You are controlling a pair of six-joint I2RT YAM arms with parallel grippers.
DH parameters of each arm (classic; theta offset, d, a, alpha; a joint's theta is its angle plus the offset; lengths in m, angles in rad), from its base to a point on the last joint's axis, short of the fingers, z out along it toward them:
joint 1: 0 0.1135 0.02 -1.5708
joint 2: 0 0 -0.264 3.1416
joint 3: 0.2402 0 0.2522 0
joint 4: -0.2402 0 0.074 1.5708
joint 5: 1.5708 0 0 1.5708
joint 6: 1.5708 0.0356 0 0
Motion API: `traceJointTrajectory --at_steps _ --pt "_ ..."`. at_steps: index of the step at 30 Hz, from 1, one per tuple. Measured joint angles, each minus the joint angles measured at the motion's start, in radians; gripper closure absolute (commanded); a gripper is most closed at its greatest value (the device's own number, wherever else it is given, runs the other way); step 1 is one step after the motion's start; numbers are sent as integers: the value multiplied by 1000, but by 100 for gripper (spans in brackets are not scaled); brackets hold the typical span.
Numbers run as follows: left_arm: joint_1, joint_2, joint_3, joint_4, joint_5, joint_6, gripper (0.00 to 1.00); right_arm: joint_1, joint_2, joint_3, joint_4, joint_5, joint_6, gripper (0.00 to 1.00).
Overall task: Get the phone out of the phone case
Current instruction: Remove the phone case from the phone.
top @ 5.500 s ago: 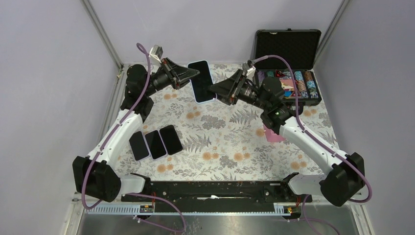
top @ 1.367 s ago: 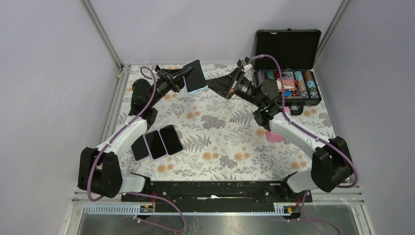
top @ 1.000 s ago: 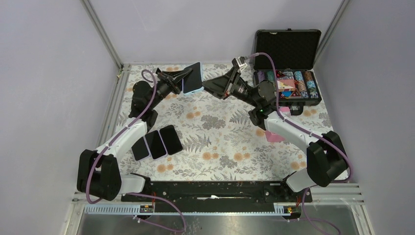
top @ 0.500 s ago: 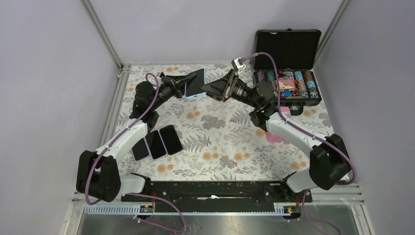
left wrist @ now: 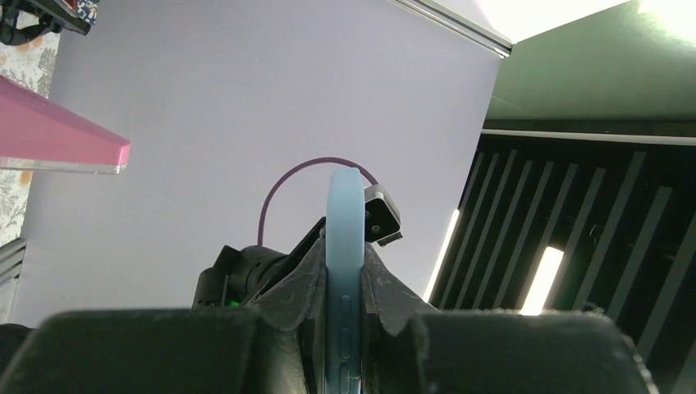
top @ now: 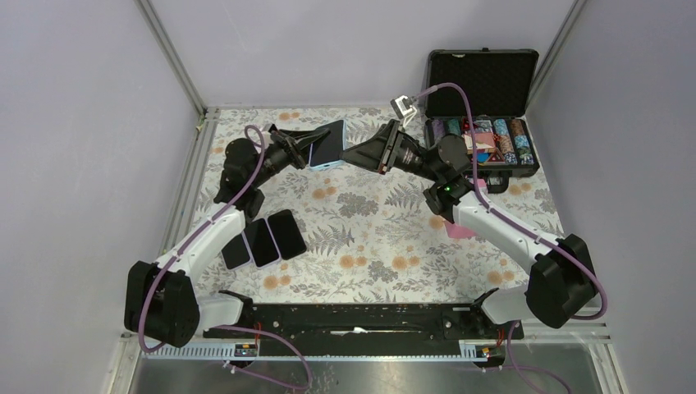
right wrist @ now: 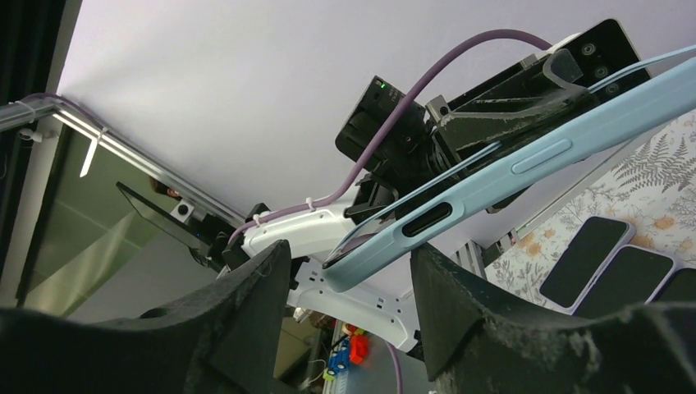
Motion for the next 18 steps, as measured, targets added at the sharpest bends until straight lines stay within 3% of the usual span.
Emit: traceJointTrajectory --at_steps 18 --pt "2 0 -6 -8 -3 10 100 7 -3 -38 20 -3 -51 71"
